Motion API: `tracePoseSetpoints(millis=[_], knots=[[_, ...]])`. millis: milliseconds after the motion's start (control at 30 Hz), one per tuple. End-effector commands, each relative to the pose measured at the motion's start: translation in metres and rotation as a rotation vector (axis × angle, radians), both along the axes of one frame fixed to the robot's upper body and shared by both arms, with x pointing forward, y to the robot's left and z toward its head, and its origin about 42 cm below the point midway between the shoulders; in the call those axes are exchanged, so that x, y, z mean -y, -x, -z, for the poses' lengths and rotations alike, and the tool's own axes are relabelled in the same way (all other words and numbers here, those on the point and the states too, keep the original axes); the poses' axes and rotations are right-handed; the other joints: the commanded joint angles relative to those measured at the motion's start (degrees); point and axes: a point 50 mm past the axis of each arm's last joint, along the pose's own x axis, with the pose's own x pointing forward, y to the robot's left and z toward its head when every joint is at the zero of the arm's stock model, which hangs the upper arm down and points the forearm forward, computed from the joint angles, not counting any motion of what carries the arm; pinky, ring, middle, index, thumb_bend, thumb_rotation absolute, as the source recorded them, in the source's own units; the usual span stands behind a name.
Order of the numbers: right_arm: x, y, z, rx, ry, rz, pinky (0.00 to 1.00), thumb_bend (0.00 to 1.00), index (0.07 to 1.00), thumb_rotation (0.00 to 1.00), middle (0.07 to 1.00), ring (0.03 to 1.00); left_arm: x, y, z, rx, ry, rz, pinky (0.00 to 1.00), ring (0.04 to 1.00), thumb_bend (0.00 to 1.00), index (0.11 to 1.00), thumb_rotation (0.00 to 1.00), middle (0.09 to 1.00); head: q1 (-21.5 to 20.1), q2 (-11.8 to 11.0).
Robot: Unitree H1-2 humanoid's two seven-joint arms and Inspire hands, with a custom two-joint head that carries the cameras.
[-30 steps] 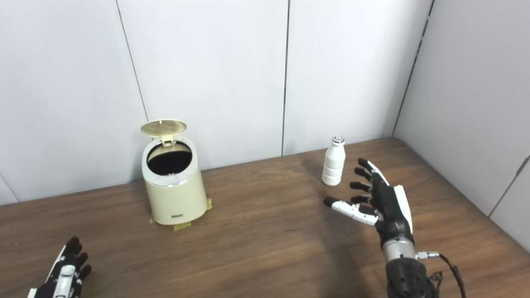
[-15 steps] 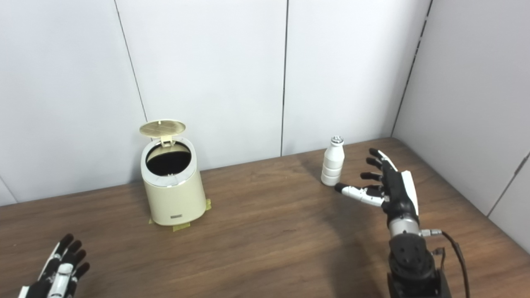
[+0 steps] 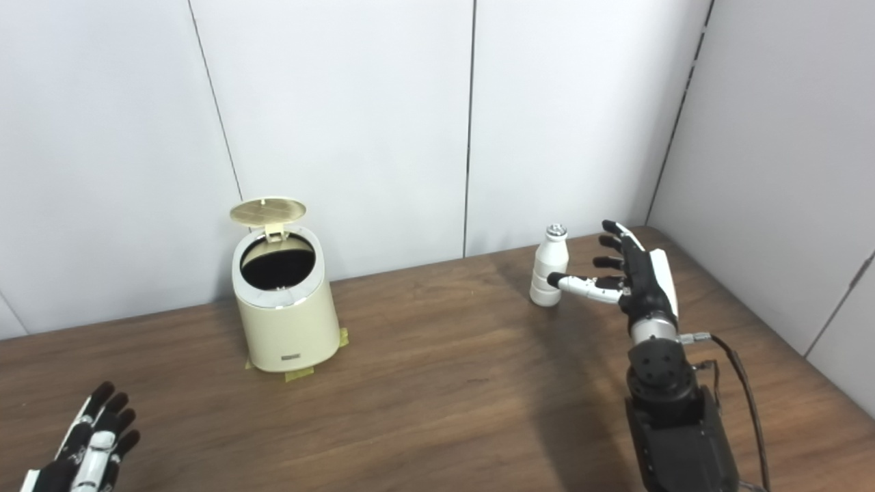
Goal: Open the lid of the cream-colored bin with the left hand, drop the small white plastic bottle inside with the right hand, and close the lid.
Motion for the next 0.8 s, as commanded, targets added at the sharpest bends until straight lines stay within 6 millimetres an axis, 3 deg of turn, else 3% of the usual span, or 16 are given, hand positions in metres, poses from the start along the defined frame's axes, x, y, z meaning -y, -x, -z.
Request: tracePoseSetpoints(millis=[0, 300, 433, 567, 767], knots=[[0.009, -0.014, -0.038, 0.094, 0.067, -0.010, 0.58, 0.87, 0.878, 0.27, 0.836, 0.726, 0.002, -0.003, -0.019, 0.071, 0.000, 0.013, 0.95, 0.958, 0.45, 1.000, 0.68, 0.963, -0.1, 0.0], [0.016, -0.040, -0.038, 0.032, 0.100, -0.041, 0.70, 0.92, 0.877, 0.13, 0.874, 0.823, 0.001, -0.002, -0.028, 0.080, -0.008, 0.009, 0.94, 0.956, 0.44, 1.000, 0.68, 0.962, 0.2, 0.7], [0.020, -0.049, -0.039, -0.004, 0.128, -0.034, 0.68, 0.94, 0.871, 0.19, 0.865, 0.805, 0.000, -0.001, -0.031, 0.080, -0.011, 0.006, 0.94, 0.955, 0.44, 1.000, 0.69, 0.962, 0.3, 0.8], [0.025, -0.055, -0.040, -0.017, 0.123, -0.037, 0.66, 0.96, 0.862, 0.18, 0.860, 0.789, -0.002, 0.002, -0.034, 0.080, -0.006, -0.009, 0.94, 0.953, 0.44, 0.999, 0.70, 0.959, 0.6, 1.0], [0.029, -0.061, -0.041, -0.037, 0.116, -0.071, 0.70, 0.97, 0.880, 0.14, 0.885, 0.821, -0.003, 0.003, -0.038, 0.078, -0.007, -0.020, 0.93, 0.958, 0.42, 1.000, 0.69, 0.962, 0.4, 1.2]])
